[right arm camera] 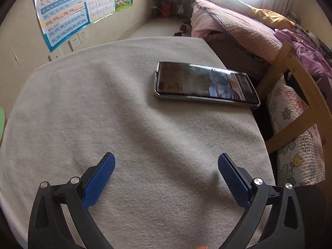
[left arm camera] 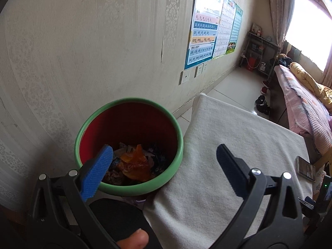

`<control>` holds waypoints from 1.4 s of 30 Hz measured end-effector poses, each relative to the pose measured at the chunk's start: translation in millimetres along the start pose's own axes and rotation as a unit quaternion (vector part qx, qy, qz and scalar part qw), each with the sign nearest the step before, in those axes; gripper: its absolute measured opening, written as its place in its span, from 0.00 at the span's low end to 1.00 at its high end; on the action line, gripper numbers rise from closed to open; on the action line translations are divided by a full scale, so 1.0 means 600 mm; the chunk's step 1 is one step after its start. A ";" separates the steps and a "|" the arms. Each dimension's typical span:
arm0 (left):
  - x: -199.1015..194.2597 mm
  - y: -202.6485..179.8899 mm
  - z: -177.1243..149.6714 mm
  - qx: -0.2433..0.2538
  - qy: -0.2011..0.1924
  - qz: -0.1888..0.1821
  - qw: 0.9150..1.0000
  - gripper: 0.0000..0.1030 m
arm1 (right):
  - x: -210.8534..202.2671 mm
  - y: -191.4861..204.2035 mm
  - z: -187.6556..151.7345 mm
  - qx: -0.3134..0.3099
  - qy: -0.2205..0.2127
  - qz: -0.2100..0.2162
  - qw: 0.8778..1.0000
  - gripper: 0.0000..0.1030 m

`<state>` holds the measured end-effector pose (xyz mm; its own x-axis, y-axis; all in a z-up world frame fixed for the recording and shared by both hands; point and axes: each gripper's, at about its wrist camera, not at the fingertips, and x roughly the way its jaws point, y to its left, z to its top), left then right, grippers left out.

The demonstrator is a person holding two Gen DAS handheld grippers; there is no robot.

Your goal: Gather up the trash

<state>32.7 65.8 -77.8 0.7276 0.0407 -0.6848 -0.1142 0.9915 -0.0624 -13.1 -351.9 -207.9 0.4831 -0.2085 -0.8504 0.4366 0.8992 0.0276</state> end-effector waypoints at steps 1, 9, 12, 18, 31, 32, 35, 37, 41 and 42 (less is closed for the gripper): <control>0.002 0.004 -0.004 -0.001 0.004 0.002 1.000 0.95 | 0.000 -0.003 -0.003 0.003 -0.005 -0.005 1.000 0.93; 0.006 0.029 -0.016 -0.018 0.013 0.001 1.000 0.95 | -0.016 0.005 -0.026 -0.005 -0.031 -0.008 0.999 0.94; 0.011 0.042 -0.022 -0.030 0.021 -0.007 0.999 0.95 | -0.015 0.005 -0.024 -0.005 -0.031 -0.010 0.999 0.94; 0.007 0.062 -0.050 -0.040 0.034 -0.020 0.998 0.95 | -0.015 0.005 -0.024 -0.004 -0.031 -0.010 0.999 0.94; -0.043 0.165 -0.092 -0.215 0.005 -0.015 0.977 0.95 | -0.015 0.005 -0.024 -0.004 -0.031 -0.010 0.999 0.94; -0.040 0.171 -0.095 -0.225 0.008 -0.019 0.974 0.95 | -0.015 0.005 -0.024 -0.004 -0.031 -0.010 0.999 0.94; -0.027 0.188 -0.102 -0.251 0.024 -0.034 0.967 0.95 | -0.015 0.005 -0.024 -0.004 -0.031 -0.010 0.999 0.94; -0.019 0.201 -0.110 -0.272 0.032 -0.046 0.961 0.95 | -0.015 0.005 -0.024 -0.004 -0.031 -0.010 0.999 0.95; -0.006 0.232 -0.127 -0.329 0.043 -0.069 0.941 0.95 | -0.015 0.005 -0.024 -0.004 -0.031 -0.010 0.999 0.94; -0.003 0.239 -0.133 -0.342 0.045 -0.074 0.936 0.95 | -0.015 0.005 -0.024 -0.004 -0.031 -0.010 0.999 0.94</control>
<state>-39.2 198.0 -143.4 0.7141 -0.1321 -0.6875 -0.4445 0.6731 -0.5911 -27.1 -341.7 -207.9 0.5214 -0.2496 -0.8160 0.4400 0.8980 0.0065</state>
